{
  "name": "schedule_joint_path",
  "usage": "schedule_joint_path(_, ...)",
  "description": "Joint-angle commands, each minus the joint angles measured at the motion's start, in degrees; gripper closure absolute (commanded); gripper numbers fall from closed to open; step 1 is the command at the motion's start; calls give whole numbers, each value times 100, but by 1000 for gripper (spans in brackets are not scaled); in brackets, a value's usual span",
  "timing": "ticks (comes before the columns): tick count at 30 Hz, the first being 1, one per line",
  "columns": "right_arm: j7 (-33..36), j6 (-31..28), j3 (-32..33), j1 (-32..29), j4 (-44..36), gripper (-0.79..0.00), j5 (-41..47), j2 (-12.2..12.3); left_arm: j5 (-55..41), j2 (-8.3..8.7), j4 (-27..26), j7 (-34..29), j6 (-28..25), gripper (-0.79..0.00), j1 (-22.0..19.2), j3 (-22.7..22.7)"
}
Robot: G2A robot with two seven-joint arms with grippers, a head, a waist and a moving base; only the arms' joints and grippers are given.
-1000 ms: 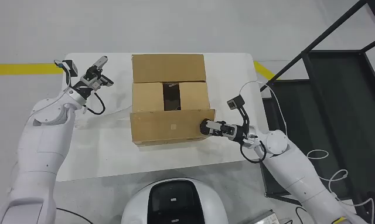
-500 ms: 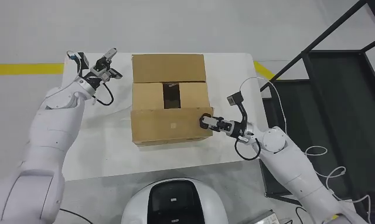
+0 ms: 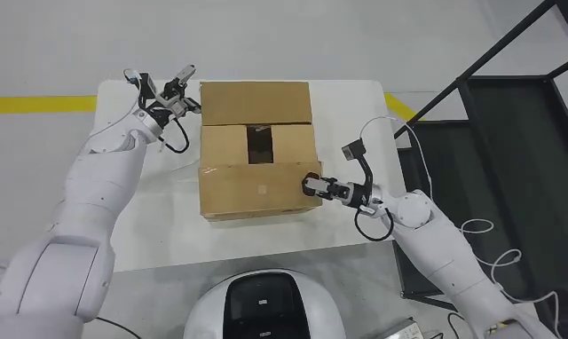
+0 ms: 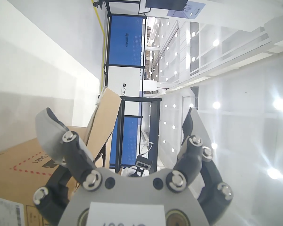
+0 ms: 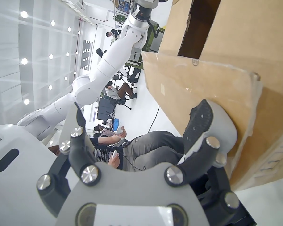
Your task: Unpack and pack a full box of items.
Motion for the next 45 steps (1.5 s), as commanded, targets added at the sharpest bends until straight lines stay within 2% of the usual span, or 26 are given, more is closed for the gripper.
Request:
schedule_joint_path(1, 17, -6, -16, 31, 35, -785, 5, -10, -54, -32, 67, -92, -31, -785, -38, -6)
schedule_joint_path(9, 34, -46, -30, 134, 195, -785, 19, -43, -315, -30, 203, -669, -440, -785, -72, -177)
schedule_joint_path(20, -191, -87, 41, 227, 331, -785, -78, -79, -491, 182, -125, -2005, -1185, -785, 234, -487)
schedule_joint_path(24, -261, -50, 87, 256, 343, -785, -109, -86, -251, 301, -820, -2403, -785, -785, 499, -447)
schedule_joint_path(28, -307, -1, 135, 285, 324, -785, -140, -91, 212, 483, -1579, -2525, -663, -785, 881, -411)
schedule_joint_path(31, -326, 42, 152, 308, 323, -785, -204, -96, 434, 602, -1956, -2515, -673, -785, 1097, -437)
schedule_joint_path(35, -392, 160, 131, 430, 378, -785, -314, -118, 586, 697, -2237, -2442, -745, -785, 1272, -455)
schedule_joint_path(45, -290, 938, -114, 1076, 804, -785, -153, -241, 551, 813, -2569, -2396, -791, -785, 1450, -481)
